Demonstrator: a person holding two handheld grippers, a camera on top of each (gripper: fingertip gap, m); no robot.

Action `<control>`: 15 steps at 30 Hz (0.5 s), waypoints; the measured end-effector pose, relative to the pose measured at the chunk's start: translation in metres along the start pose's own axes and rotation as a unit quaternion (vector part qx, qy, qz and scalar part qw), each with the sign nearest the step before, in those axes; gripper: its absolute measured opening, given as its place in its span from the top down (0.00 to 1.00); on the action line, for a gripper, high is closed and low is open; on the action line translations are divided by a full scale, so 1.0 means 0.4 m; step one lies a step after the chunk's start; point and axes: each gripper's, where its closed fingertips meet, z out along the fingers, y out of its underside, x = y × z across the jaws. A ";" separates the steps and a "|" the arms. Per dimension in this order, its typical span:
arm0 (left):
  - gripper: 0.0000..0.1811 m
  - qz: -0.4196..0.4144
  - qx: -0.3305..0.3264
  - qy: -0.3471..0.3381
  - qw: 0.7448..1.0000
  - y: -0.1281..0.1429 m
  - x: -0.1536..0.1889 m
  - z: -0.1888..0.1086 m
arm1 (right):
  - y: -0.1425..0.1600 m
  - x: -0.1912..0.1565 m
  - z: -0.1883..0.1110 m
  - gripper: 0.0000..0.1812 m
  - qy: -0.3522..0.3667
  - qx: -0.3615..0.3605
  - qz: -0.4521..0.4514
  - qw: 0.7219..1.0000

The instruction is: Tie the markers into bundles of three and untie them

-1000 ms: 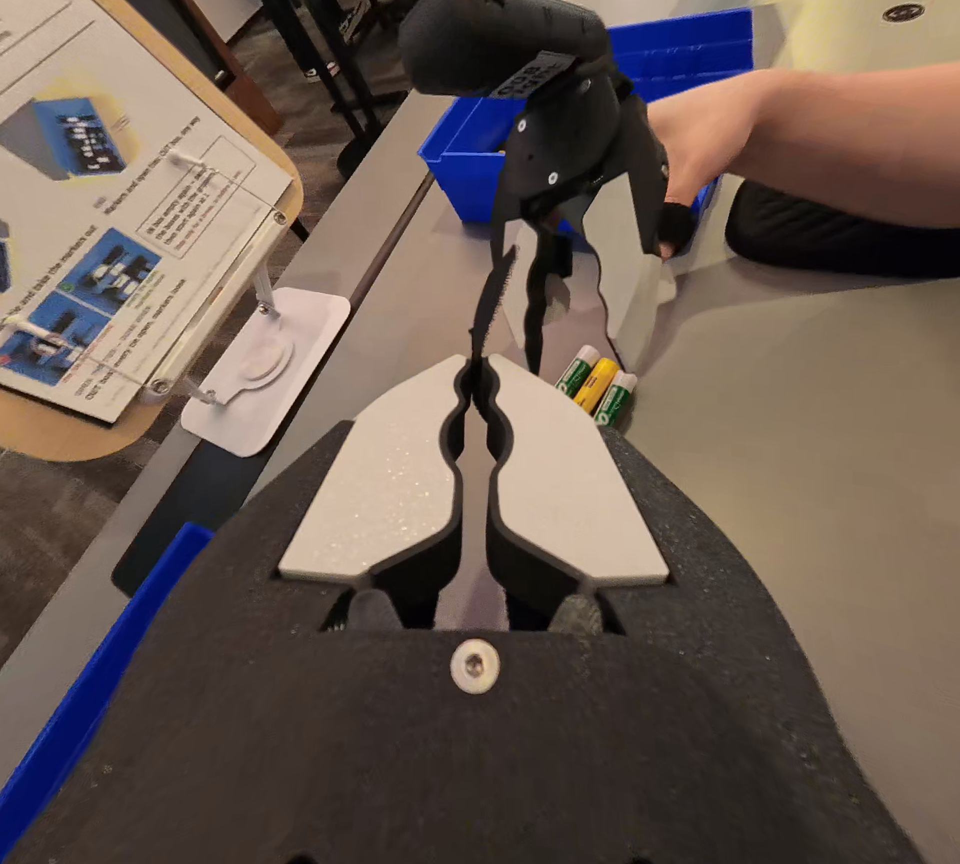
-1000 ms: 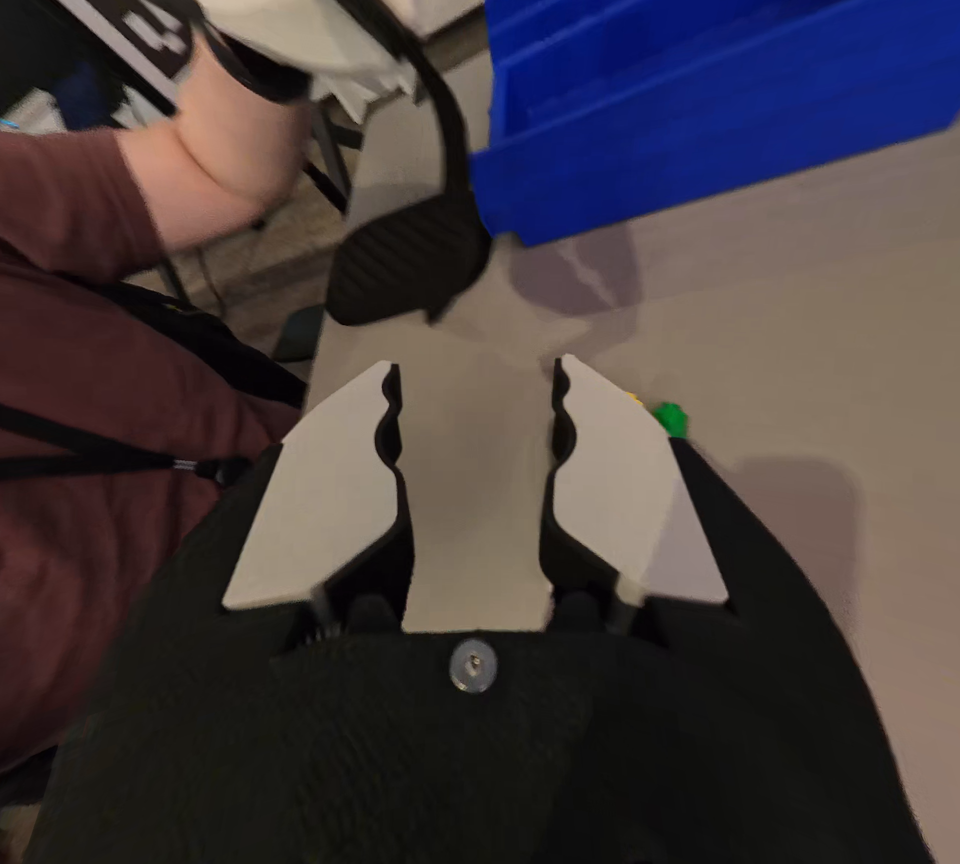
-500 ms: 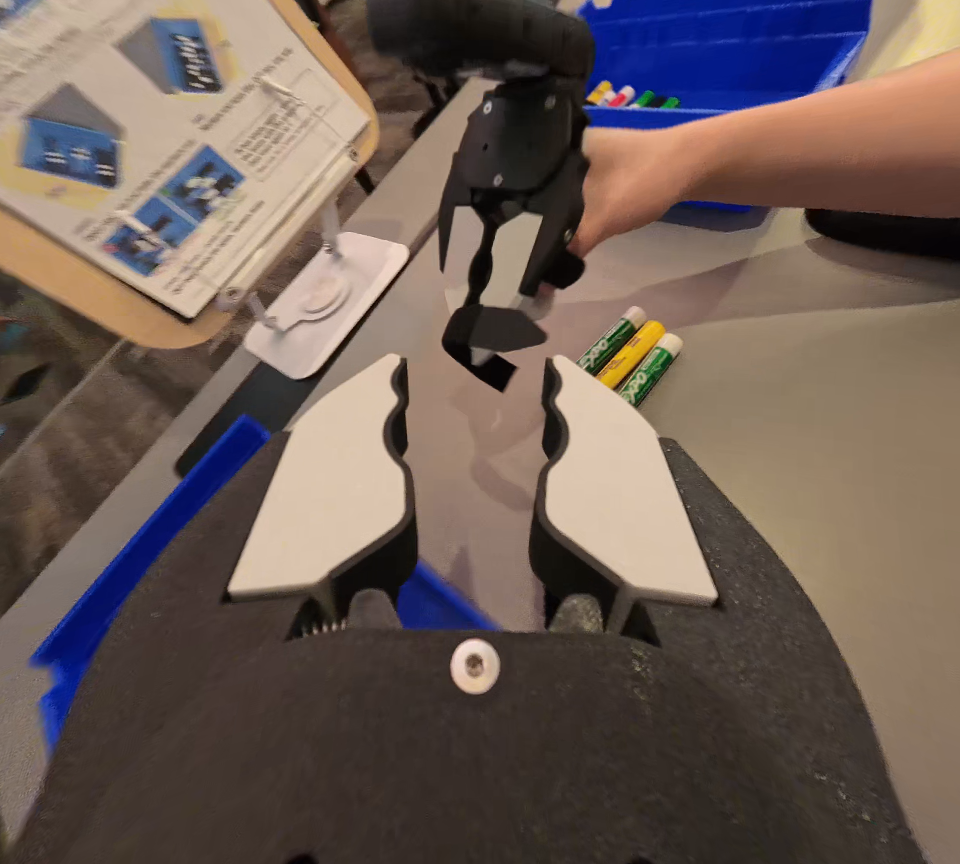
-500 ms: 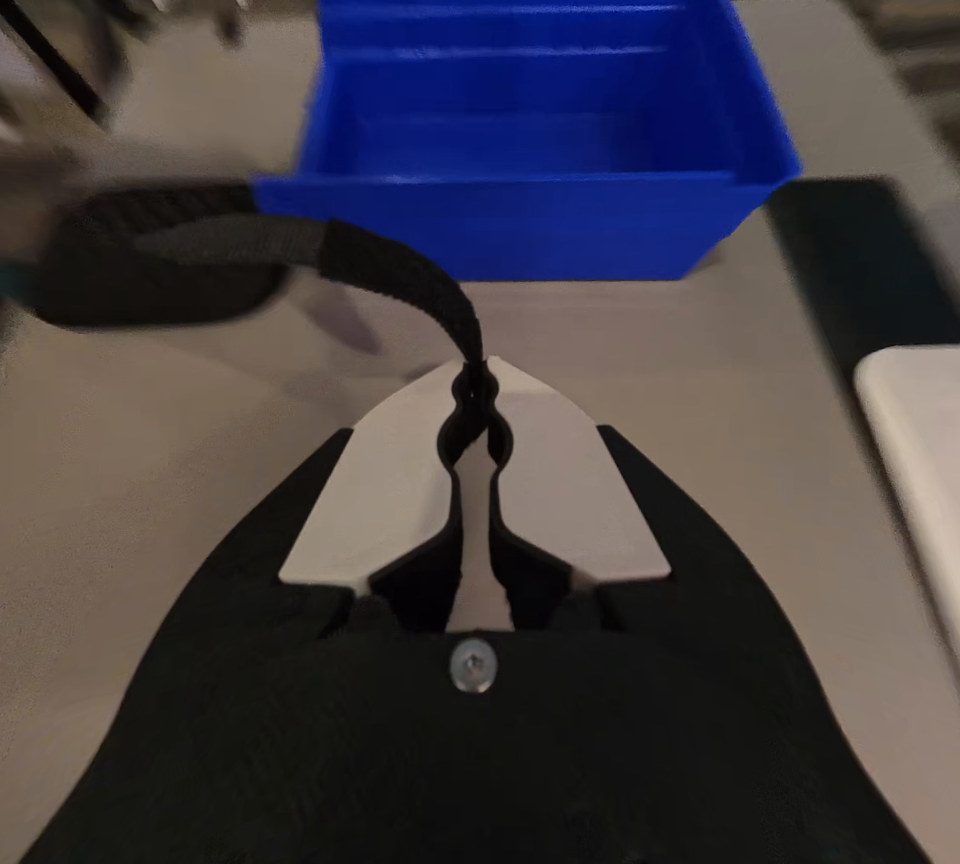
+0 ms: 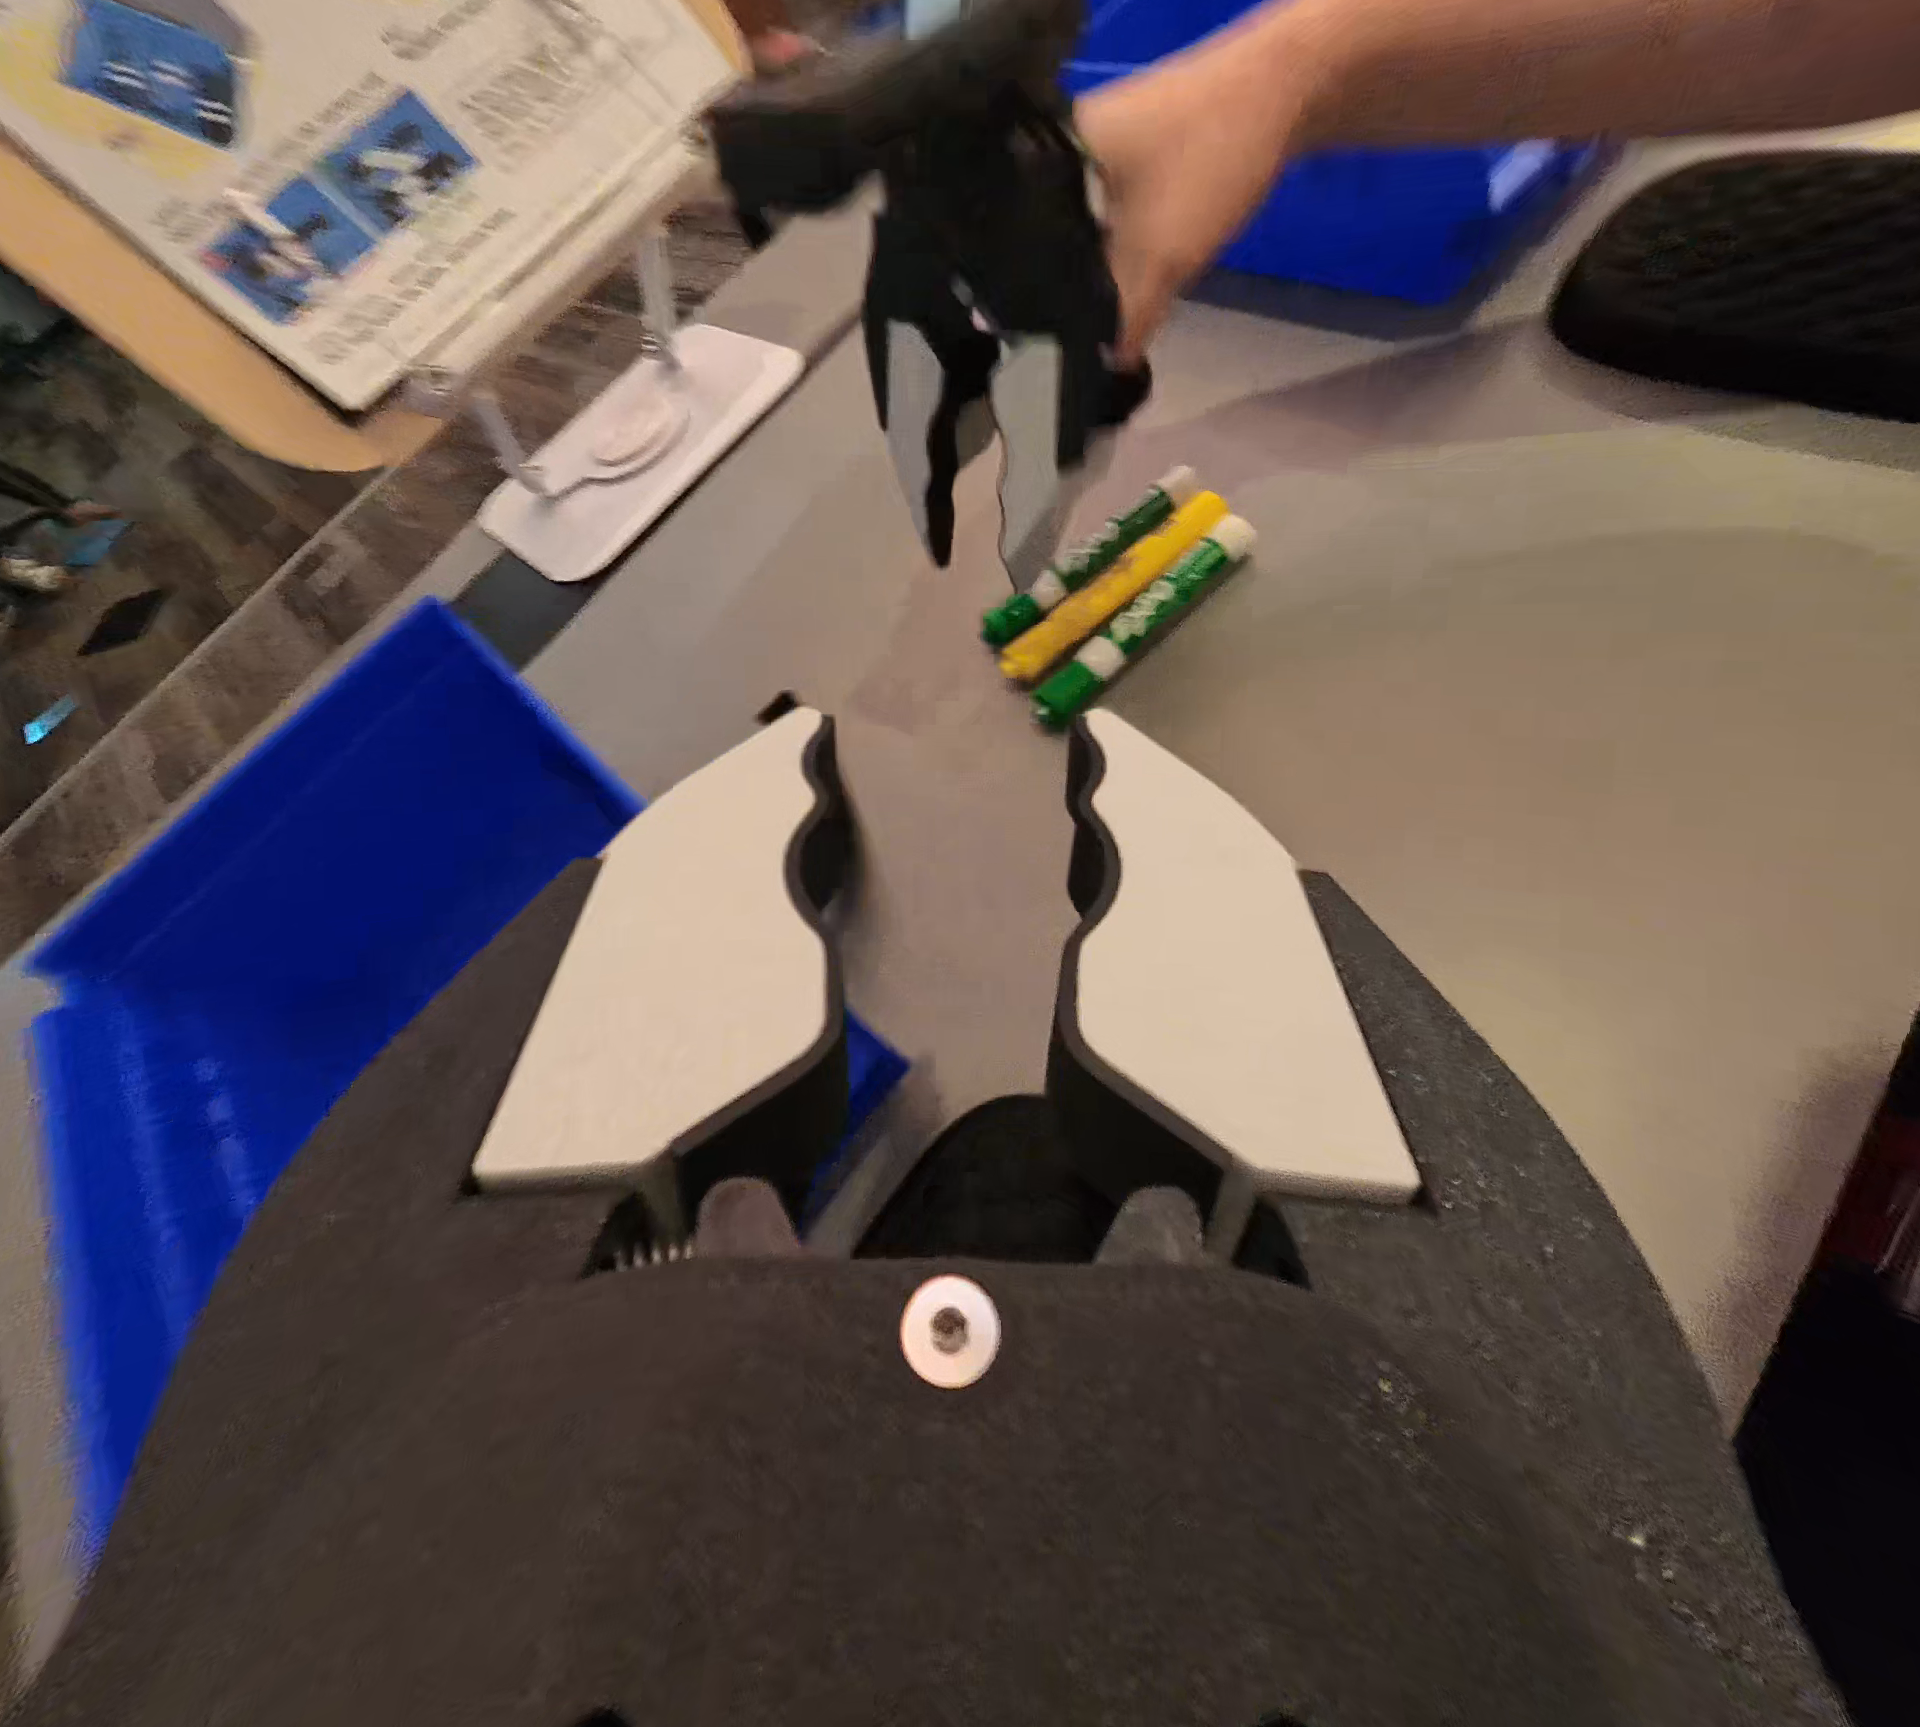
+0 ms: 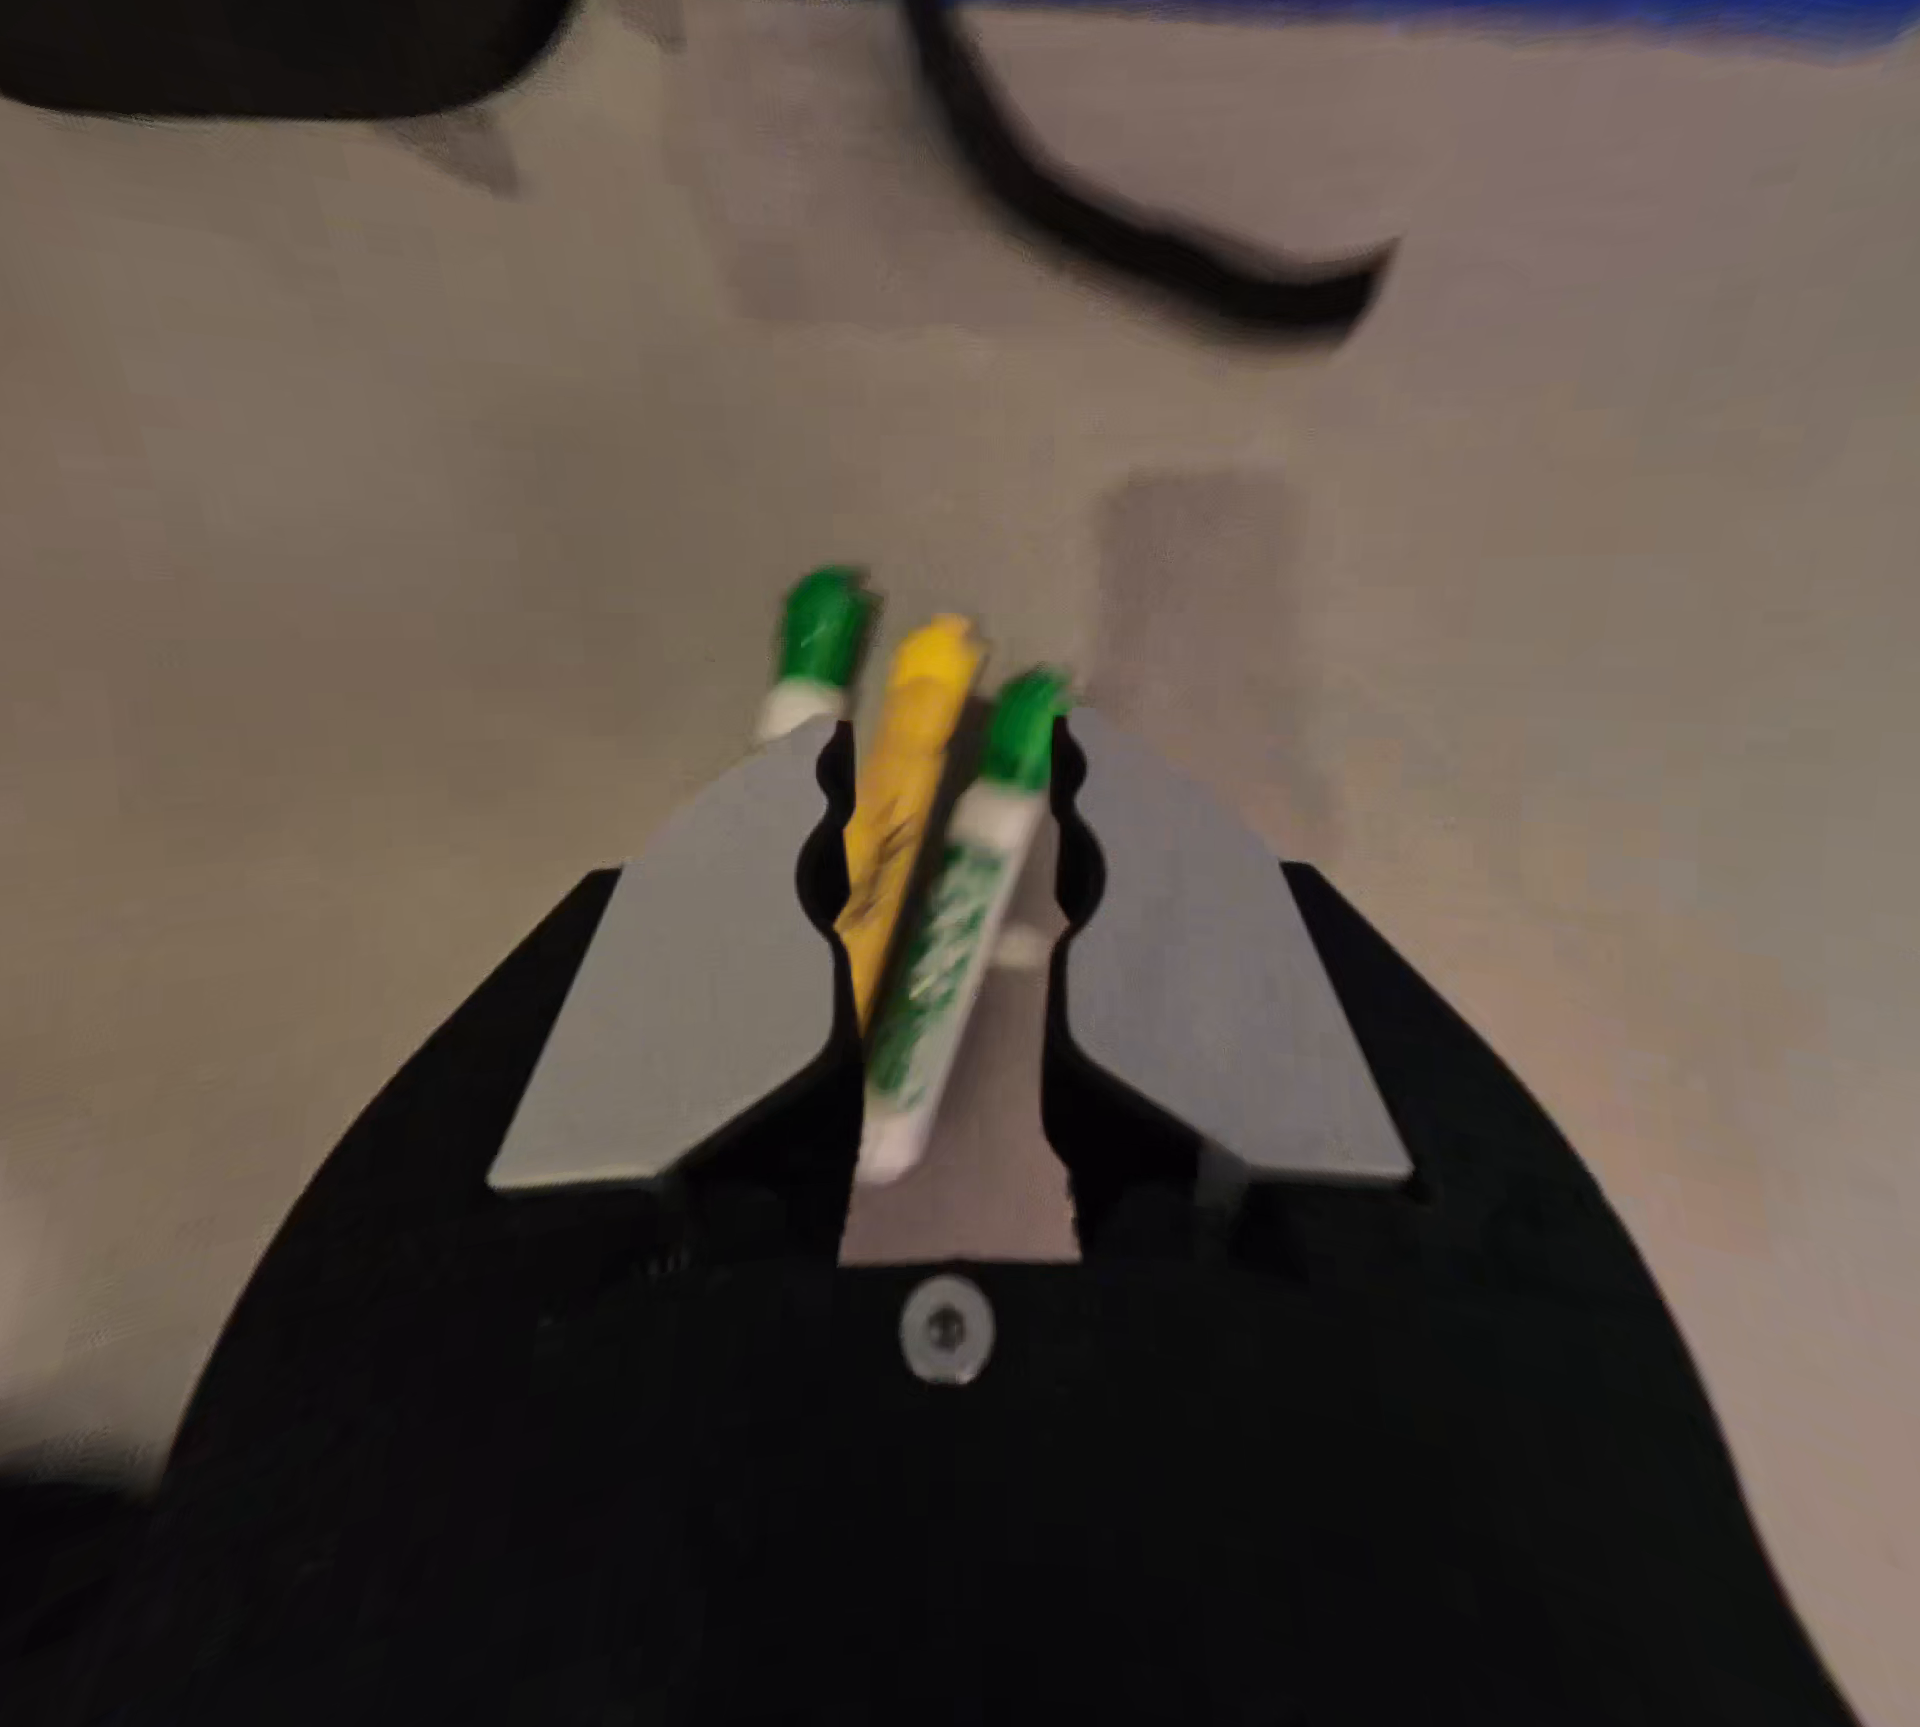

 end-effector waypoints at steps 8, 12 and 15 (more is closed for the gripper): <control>0.81 0.104 -0.068 0.055 0.991 0.093 0.160 0.339 | 0.174 -0.058 -0.040 0.71 -0.223 -0.091 0.208 0.948; 0.79 0.132 -0.057 0.053 0.988 0.091 0.145 0.427 | 0.167 -0.064 -0.030 0.69 -0.281 -0.097 0.228 0.927; 0.78 0.131 -0.054 0.091 0.986 0.100 0.167 0.468 | 0.175 -0.065 -0.019 0.74 -0.313 -0.106 0.233 0.914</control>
